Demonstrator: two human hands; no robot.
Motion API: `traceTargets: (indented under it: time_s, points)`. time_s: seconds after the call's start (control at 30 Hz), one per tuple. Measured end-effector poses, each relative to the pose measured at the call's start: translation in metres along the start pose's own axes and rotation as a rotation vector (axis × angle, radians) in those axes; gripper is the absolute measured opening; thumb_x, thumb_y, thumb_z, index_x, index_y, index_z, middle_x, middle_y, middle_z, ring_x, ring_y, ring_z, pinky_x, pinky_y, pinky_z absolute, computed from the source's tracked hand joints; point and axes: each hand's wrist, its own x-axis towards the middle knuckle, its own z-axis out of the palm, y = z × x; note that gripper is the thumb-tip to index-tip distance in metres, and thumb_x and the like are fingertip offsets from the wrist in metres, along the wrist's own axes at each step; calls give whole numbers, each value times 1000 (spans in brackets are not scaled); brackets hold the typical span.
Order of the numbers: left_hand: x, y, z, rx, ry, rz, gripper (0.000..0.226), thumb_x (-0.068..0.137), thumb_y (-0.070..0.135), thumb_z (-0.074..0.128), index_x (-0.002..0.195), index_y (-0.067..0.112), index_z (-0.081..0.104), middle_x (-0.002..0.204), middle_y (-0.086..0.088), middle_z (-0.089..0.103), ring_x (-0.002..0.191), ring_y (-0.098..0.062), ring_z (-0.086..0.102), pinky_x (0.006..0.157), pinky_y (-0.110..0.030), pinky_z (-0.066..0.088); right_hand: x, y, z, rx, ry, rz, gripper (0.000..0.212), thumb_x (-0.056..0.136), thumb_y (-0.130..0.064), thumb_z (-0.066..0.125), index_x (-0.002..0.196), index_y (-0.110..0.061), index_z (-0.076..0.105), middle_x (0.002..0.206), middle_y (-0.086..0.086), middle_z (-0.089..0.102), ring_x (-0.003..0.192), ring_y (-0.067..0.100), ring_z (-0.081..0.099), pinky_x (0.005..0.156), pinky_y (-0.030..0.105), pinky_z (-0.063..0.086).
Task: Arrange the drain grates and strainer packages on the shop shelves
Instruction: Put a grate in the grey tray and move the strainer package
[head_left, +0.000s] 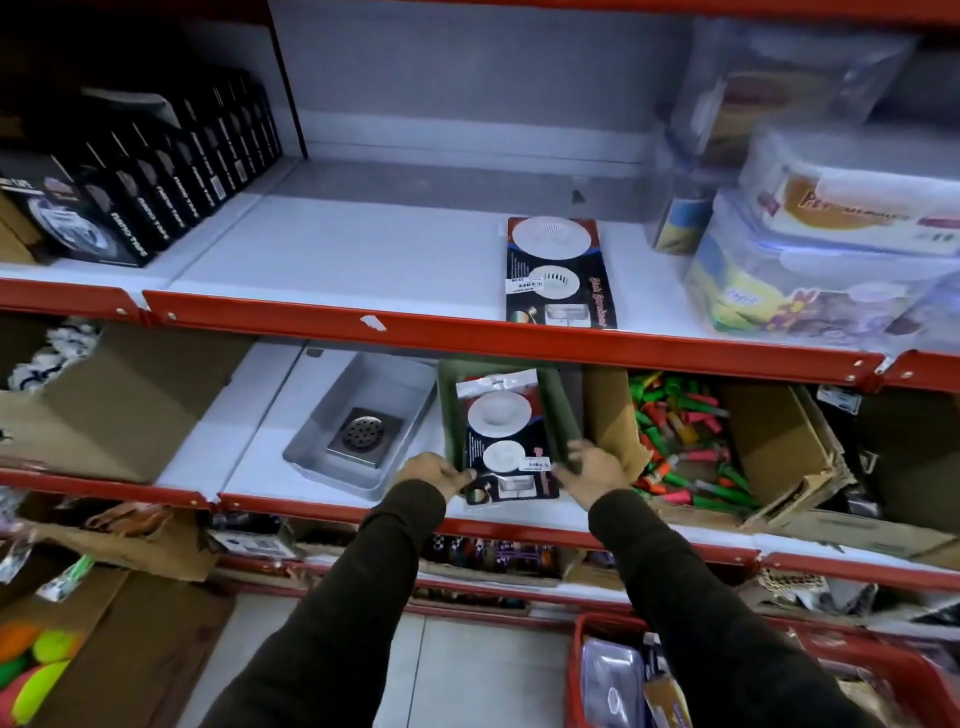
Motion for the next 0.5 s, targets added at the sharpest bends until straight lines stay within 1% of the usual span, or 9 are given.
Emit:
traceTargets:
  time_s: [0.03, 0.1, 0.13, 0.2, 0.23, 0.3, 0.37, 0.43, 0.5]
  points:
    - [-6, 3, -5, 27, 91, 82, 37, 85, 55, 63, 84, 18, 66, 91, -3, 70, 92, -25, 68, 81, -30, 54, -9, -6, -9, -2, 129, -97, 42, 95, -39, 54, 128, -14, 55, 126, 3, 64, 104, 23, 65, 89, 34, 53]
    - [-18, 17, -21, 21, 424, 372, 28, 91, 49, 56, 90, 22, 64, 92, 1, 61, 92, -21, 61, 77, -32, 51, -30, -27, -31, 256, 413, -341, 28, 98, -36, 48, 121, -20, 50, 105, -1, 63, 88, 15, 63, 79, 34, 53]
    - [-23, 29, -31, 21, 624, 531, 23, 92, 43, 54, 95, 23, 64, 97, 1, 60, 96, -20, 58, 81, -34, 51, -36, -39, -43, 400, 526, -464, 22, 98, -30, 49, 118, -21, 47, 100, -1, 60, 88, 13, 60, 80, 32, 51]
    - [-22, 63, -52, 50, 867, 746, 28, 93, 35, 50, 115, 22, 61, 120, -2, 61, 117, -18, 53, 107, -44, 43, -32, -64, -70, 478, 678, -607, 25, 99, -23, 49, 123, -22, 44, 107, 2, 57, 100, 14, 57, 91, 30, 49]
    - [-17, 83, -63, 102, 883, 767, 38, 94, 34, 46, 128, 19, 56, 134, -3, 58, 130, -19, 48, 120, -46, 27, -21, -76, -83, 395, 750, -601, 33, 99, -23, 48, 131, -21, 41, 118, 4, 56, 111, 16, 55, 100, 31, 45]
    - [-9, 121, -79, 273, 781, 654, 55, 98, 39, 36, 146, 12, 42, 147, -7, 51, 146, -23, 35, 126, -46, -2, 7, -95, -104, 123, 765, -448, 52, 98, -26, 45, 145, -10, 31, 134, 13, 53, 126, 26, 50, 110, 38, 38]
    - [-2, 148, -87, 421, 630, 498, 59, 100, 42, 27, 145, 7, 43, 132, -15, 64, 139, -27, 47, 123, -49, -14, 29, -105, -118, -148, 577, -241, 53, 98, -27, 42, 142, 2, 34, 128, 24, 60, 122, 39, 54, 105, 43, 39]
    - [1, 167, -93, 404, 545, 442, 53, 99, 39, 29, 135, 8, 52, 108, -15, 73, 119, -28, 63, 124, -51, -13, 37, -115, -128, -162, 424, -196, 40, 97, -23, 45, 125, 5, 47, 120, 30, 63, 114, 44, 58, 94, 44, 45]
    - [5, 179, -102, 118, 440, 420, 45, 97, 33, 41, 131, 8, 56, 110, -16, 73, 115, -30, 65, 127, -47, 6, 42, -123, -143, 125, 346, -178, 42, 92, -15, 56, 126, 7, 48, 121, 30, 64, 113, 42, 60, 93, 44, 48]
